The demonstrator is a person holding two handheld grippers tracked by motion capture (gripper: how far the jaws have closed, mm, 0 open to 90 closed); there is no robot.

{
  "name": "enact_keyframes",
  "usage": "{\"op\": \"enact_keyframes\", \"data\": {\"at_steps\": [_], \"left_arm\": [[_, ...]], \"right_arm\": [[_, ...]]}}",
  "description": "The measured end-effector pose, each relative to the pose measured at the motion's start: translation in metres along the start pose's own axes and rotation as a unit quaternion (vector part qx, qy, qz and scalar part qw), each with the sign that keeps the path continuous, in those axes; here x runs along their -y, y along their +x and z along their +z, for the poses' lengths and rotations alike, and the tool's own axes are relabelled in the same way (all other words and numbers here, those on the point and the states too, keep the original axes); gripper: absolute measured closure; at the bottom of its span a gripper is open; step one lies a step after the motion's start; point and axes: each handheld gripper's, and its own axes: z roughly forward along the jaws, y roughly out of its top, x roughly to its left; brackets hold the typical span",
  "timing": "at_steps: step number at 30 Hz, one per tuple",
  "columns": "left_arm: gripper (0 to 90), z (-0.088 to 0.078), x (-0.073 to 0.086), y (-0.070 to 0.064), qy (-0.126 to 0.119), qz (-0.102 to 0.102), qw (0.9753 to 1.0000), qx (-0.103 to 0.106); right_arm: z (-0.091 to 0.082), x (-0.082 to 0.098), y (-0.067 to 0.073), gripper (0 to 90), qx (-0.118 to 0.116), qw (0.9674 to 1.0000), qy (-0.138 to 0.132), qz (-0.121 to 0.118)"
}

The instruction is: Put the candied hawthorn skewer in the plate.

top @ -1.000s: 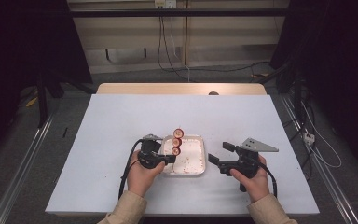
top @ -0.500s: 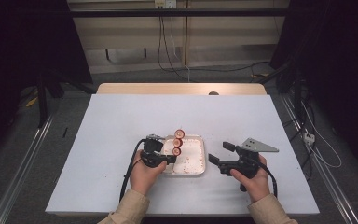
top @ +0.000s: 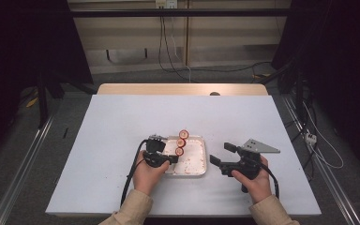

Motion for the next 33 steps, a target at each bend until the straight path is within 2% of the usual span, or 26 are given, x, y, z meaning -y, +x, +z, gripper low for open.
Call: {"op": "enact_keyframes", "data": {"at_steps": [6,14,21,29,33], "left_arm": [[89.7,0.0007,-0.0001,-0.0004,0.000,-0.003,1.0000,-0.007],[89.5,0.0045,0.0008,-0.0020,0.014,0.004,0.9997,-0.018],[89.5,0.0037,0.0025,-0.0022,0.014,0.004,0.9996,-0.025],[89.4,0.0049,0.0028,-0.0037,0.019,0.011,0.9995,-0.023],[89.4,0.0047,0.0025,-0.0033,0.019,0.006,0.9996,-0.021]], "right_arm": [[0.0005,0.0001,0.0008,15.5,-0.003,1.0000,-0.002,-0.001],[0.0015,-0.0005,0.0017,15.8,-0.006,1.0000,-0.001,-0.001],[0.0015,-0.0010,0.0014,16.3,-0.008,1.0000,0.001,0.001],[0.0025,-0.0008,0.0019,16.8,-0.009,0.9999,0.003,0.004],[0.0019,-0.0013,0.0019,16.8,-0.010,0.9999,0.003,0.002]]}}
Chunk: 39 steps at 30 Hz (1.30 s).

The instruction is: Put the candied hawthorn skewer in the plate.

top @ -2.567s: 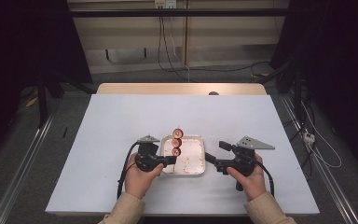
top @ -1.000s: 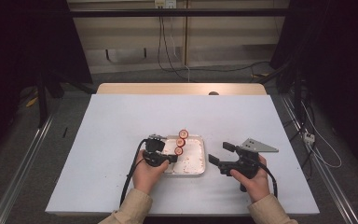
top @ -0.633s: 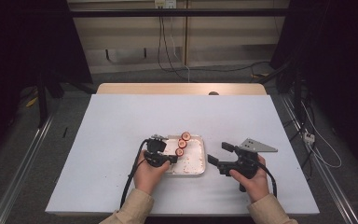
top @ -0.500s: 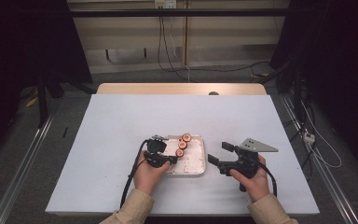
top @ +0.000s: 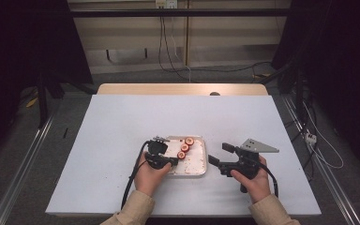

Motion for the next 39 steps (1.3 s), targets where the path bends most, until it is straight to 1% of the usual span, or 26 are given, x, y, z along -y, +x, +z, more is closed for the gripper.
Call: {"op": "enact_keyframes", "data": {"at_steps": [5,12,17,19,23,35,39], "left_arm": [[89.3,0.0007,-0.0009,-0.0012,0.000,0.003,1.0000,-0.002],[88.7,-0.0014,-0.0016,-0.0017,-0.007,0.003,1.0000,-0.001],[88.7,-0.0012,-0.0011,-0.0024,-0.004,0.006,1.0000,-0.002],[88.8,-0.0018,-0.0010,-0.0026,-0.006,0.007,1.0000,-0.002],[88.1,-0.0029,-0.0009,-0.0028,-0.007,0.008,0.9999,0.001],[85.1,-0.0046,-0.0013,-0.0031,-0.013,0.010,0.9998,0.008],[82.1,-0.0056,-0.0017,-0.0033,-0.015,0.012,0.9998,0.008]], "right_arm": [[-0.0003,-0.0008,0.0001,16.8,0.000,1.0000,0.001,-0.001],[0.0009,-0.0005,0.0009,16.9,-0.001,1.0000,0.003,0.001],[0.0014,-0.0006,0.0022,17.0,-0.003,1.0000,0.003,-0.001],[0.0014,-0.0008,0.0020,17.0,-0.003,1.0000,0.003,-0.001],[0.0015,-0.0008,0.0020,17.0,-0.003,1.0000,0.004,-0.001],[0.0019,-0.0003,0.0028,17.0,-0.004,1.0000,0.005,-0.002],[0.0020,0.0001,0.0026,17.0,-0.004,1.0000,0.005,-0.002]]}}
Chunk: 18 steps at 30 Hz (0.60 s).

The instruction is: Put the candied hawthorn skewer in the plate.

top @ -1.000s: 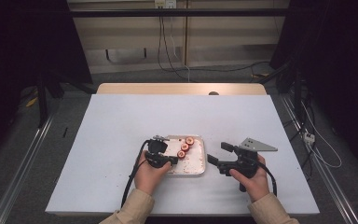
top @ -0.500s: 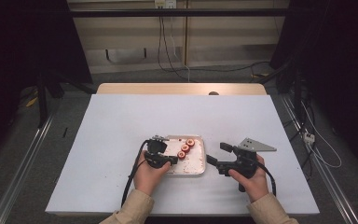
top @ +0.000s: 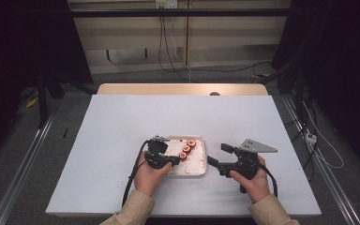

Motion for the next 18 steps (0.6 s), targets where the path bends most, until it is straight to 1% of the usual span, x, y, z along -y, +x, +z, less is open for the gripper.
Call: {"op": "enact_keyframes", "data": {"at_steps": [8,9,11,15,17,18], "left_arm": [[78.7,-0.0013,-0.0005,-0.0011,-0.008,0.002,1.0000,0.000],[77.7,-0.0017,-0.0008,-0.0014,-0.008,0.003,1.0000,-0.001],[75.1,-0.0025,-0.0012,-0.0015,-0.010,0.003,0.9999,0.002],[69.7,-0.0038,-0.0018,-0.0018,-0.011,0.010,0.9999,0.007],[66.3,-0.0038,-0.0018,-0.0029,-0.018,0.011,0.9998,0.003],[65.7,-0.0040,-0.0020,-0.0034,-0.017,0.012,0.9998,0.007]], "right_arm": [[-0.0001,0.0004,0.0004,16.9,0.000,1.0000,0.000,0.001],[-0.0003,0.0006,0.0005,17.0,0.000,1.0000,0.000,0.001],[-0.0006,0.0011,0.0002,17.0,0.000,1.0000,0.001,0.001],[-0.0005,0.0018,-0.0002,16.9,0.001,1.0000,0.003,-0.001],[-0.0002,0.0019,0.0001,16.9,0.000,1.0000,0.002,0.000],[-0.0002,0.0020,0.0003,16.9,0.000,1.0000,0.003,0.000]]}}
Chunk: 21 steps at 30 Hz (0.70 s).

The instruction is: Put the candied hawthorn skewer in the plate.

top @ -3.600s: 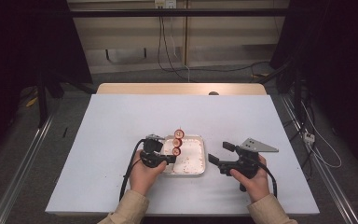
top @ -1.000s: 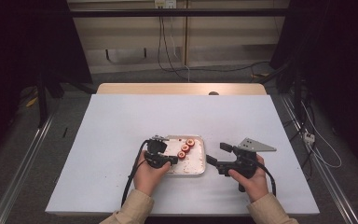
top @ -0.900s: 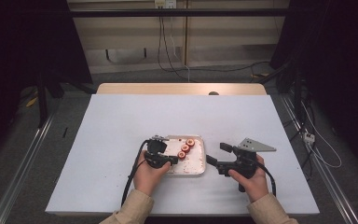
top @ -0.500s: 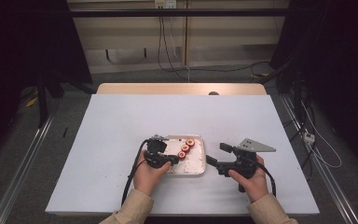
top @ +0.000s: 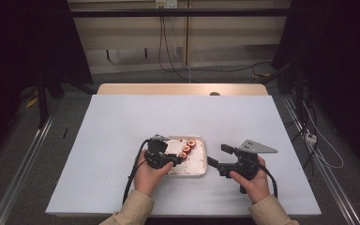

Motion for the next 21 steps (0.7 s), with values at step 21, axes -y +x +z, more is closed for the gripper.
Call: {"op": "enact_keyframes", "data": {"at_steps": [21], "left_arm": [[44.7,-0.0089,0.0006,-0.0051,-0.018,0.045,0.9988,0.011]], "right_arm": [[-0.0035,0.0023,0.0000,16.0,-0.001,0.9999,0.010,-0.009]]}}
